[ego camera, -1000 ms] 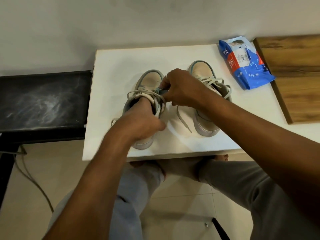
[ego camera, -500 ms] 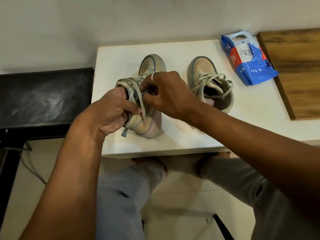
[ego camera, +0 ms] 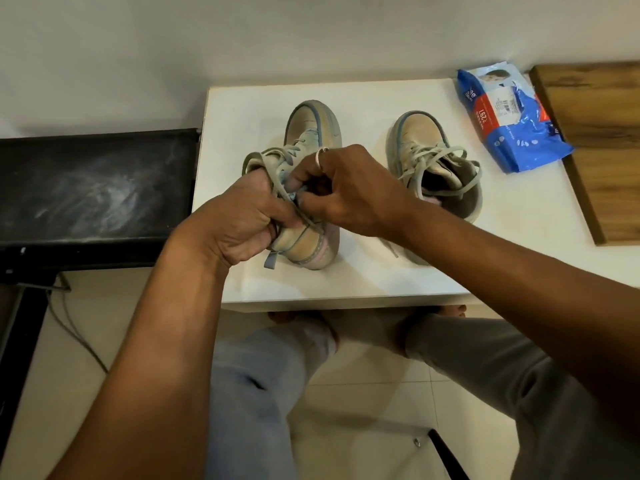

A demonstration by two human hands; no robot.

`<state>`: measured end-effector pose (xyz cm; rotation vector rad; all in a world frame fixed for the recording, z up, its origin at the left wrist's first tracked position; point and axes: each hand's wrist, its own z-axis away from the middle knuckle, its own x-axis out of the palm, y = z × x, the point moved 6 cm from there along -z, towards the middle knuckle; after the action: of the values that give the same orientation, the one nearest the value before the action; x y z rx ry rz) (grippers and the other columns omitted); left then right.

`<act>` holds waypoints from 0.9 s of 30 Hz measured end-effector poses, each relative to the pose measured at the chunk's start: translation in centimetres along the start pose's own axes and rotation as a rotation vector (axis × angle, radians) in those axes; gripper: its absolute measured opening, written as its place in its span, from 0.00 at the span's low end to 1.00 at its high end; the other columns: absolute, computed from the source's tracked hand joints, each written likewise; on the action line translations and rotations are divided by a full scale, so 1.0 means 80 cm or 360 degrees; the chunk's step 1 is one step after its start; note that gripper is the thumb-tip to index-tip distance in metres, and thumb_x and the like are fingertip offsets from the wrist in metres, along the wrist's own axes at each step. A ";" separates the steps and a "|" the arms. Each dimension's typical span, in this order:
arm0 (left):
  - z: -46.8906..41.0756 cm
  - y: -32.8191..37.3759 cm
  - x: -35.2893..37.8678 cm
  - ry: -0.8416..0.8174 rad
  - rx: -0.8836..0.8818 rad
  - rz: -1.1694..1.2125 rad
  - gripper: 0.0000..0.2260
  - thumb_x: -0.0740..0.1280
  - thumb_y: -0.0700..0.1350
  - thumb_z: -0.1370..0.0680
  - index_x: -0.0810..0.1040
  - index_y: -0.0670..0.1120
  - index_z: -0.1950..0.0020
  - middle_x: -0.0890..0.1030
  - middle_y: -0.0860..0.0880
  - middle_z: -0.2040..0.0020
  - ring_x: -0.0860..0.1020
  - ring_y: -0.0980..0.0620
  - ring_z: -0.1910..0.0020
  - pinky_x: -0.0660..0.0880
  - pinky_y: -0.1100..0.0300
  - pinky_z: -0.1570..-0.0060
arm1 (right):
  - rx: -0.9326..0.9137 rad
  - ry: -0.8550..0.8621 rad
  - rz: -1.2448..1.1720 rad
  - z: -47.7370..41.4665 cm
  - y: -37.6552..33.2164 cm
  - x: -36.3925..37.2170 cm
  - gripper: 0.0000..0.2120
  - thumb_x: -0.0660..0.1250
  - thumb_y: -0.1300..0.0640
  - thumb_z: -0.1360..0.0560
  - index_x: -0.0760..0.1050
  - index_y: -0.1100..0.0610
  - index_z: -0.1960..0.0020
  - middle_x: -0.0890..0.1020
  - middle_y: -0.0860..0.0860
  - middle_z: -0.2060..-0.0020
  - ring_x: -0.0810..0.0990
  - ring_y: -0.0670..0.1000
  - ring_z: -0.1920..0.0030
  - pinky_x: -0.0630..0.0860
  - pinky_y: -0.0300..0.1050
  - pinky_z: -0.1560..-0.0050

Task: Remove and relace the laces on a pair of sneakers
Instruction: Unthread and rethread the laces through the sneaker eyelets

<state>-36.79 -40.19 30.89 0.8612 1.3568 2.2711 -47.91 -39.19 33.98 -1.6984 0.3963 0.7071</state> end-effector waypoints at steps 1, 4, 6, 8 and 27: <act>0.000 0.000 0.001 -0.0032 0.0012 0.0012 0.32 0.54 0.17 0.31 0.70 0.40 0.32 0.82 0.43 0.47 0.81 0.44 0.43 0.79 0.53 0.49 | -0.0026 -0.0013 0.0018 0.001 -0.001 0.000 0.07 0.70 0.62 0.27 0.84 0.58 0.50 0.77 0.37 0.67 0.77 0.35 0.67 0.69 0.28 0.65; -0.001 -0.001 0.001 -0.0078 -0.0002 0.0082 0.33 0.52 0.18 0.32 0.69 0.40 0.30 0.80 0.41 0.44 0.79 0.42 0.40 0.78 0.52 0.45 | -0.0112 0.0157 0.0132 -0.002 -0.001 -0.006 0.08 0.70 0.62 0.28 0.84 0.57 0.51 0.80 0.43 0.64 0.76 0.35 0.66 0.68 0.26 0.63; -0.002 -0.002 0.001 -0.0059 -0.0033 0.0107 0.33 0.50 0.18 0.32 0.70 0.40 0.32 0.79 0.39 0.44 0.78 0.41 0.39 0.77 0.50 0.42 | -0.0154 0.0282 0.0165 -0.003 0.000 -0.010 0.08 0.69 0.62 0.28 0.84 0.58 0.50 0.83 0.49 0.59 0.75 0.36 0.65 0.68 0.25 0.60; -0.002 -0.002 0.006 -0.0058 -0.0044 0.0113 0.32 0.52 0.21 0.35 0.70 0.40 0.33 0.76 0.39 0.42 0.76 0.39 0.37 0.71 0.45 0.35 | -0.0181 0.0308 0.0138 -0.001 0.001 -0.011 0.09 0.69 0.63 0.28 0.84 0.59 0.50 0.83 0.50 0.57 0.75 0.34 0.63 0.67 0.24 0.59; -0.014 -0.001 0.031 -0.0559 -0.0204 0.0903 0.53 0.44 0.81 0.33 0.60 0.43 0.22 0.56 0.41 0.21 0.57 0.40 0.23 0.50 0.41 0.25 | -0.0362 -0.0369 0.0326 0.007 -0.018 -0.007 0.10 0.68 0.61 0.28 0.85 0.56 0.50 0.85 0.48 0.57 0.78 0.43 0.61 0.74 0.33 0.58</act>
<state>-39.38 -39.43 31.20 1.6719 0.8735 2.3941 -47.59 -38.36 35.36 -1.7782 0.3387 1.1231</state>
